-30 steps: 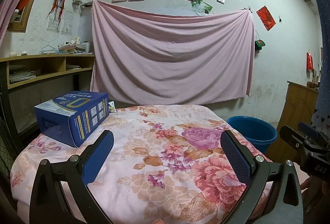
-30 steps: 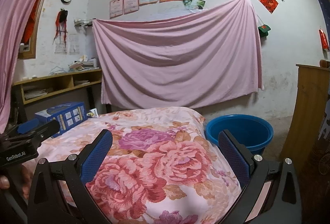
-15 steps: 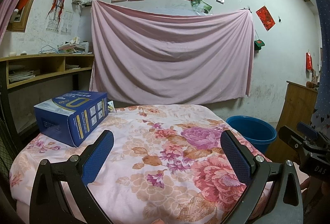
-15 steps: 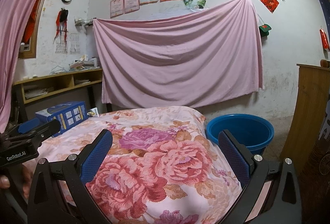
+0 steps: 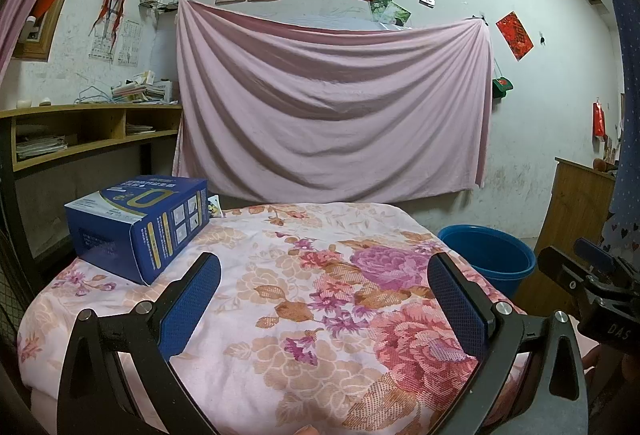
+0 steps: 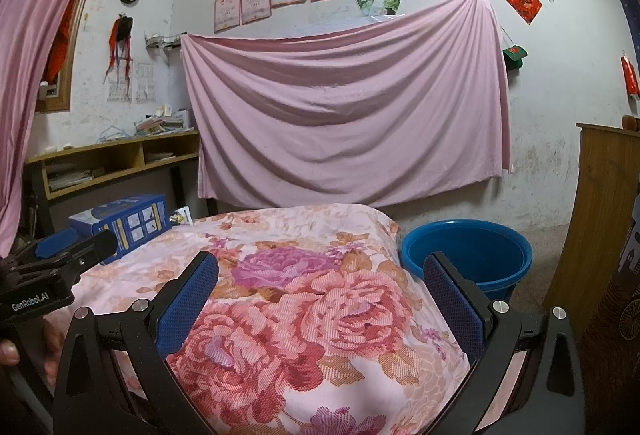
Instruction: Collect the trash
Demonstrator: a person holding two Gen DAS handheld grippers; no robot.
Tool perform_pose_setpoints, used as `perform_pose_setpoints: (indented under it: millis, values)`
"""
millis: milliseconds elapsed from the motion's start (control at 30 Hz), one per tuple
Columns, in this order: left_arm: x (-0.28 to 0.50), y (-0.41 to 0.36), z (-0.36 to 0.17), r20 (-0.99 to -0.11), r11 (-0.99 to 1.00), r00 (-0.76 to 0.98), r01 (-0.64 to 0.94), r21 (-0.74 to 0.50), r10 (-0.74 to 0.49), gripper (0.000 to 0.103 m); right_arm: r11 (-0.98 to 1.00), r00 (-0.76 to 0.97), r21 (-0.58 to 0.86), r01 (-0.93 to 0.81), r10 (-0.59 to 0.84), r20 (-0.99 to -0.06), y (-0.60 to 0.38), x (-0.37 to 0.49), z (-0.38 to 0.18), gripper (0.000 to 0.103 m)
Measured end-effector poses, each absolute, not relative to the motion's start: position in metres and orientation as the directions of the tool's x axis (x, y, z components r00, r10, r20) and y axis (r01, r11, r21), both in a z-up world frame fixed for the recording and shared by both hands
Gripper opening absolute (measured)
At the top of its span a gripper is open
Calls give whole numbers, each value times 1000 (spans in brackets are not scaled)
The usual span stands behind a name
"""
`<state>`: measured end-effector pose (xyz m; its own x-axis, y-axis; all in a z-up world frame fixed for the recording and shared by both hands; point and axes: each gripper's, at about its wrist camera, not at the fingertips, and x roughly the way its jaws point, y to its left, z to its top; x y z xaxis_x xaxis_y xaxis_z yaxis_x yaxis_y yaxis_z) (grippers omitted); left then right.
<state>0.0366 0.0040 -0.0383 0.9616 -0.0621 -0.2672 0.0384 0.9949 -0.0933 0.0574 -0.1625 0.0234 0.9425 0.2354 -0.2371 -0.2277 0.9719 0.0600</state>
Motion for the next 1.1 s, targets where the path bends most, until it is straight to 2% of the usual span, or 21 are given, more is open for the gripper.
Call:
perform_pose_setpoints:
  millis: [1100]
  values:
    - [38,2,-39,-271,995,961,39,-93,-63,101,972,941,60,-228,236,-242,-162,58,23,103]
